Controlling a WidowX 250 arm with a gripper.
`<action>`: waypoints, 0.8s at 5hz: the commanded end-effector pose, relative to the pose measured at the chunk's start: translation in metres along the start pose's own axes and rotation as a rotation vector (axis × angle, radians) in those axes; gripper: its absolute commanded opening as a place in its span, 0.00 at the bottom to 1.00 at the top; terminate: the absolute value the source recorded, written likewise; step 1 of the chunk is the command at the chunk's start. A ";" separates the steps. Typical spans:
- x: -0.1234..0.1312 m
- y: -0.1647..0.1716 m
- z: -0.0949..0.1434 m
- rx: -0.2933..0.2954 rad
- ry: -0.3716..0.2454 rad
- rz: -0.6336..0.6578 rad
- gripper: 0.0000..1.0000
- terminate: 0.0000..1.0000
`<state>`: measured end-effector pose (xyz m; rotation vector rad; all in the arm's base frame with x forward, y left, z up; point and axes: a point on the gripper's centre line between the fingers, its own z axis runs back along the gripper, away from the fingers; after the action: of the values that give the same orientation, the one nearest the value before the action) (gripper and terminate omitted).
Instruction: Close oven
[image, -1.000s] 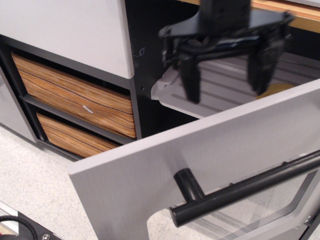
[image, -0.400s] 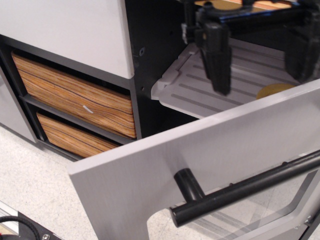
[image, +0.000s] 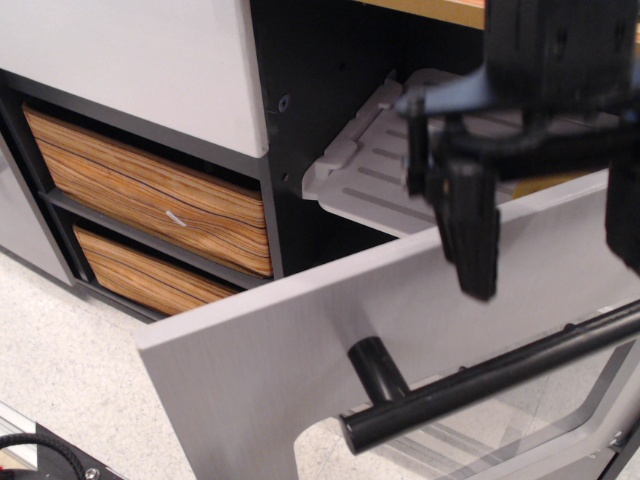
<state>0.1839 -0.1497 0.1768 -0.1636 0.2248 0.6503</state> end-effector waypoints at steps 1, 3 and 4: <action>0.022 0.001 0.001 -0.024 -0.099 0.044 1.00 0.00; 0.041 0.011 0.014 -0.058 -0.128 0.026 1.00 0.00; 0.029 0.020 0.006 -0.063 -0.132 -0.073 1.00 0.00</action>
<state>0.1890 -0.1182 0.1600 -0.1614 0.0972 0.5940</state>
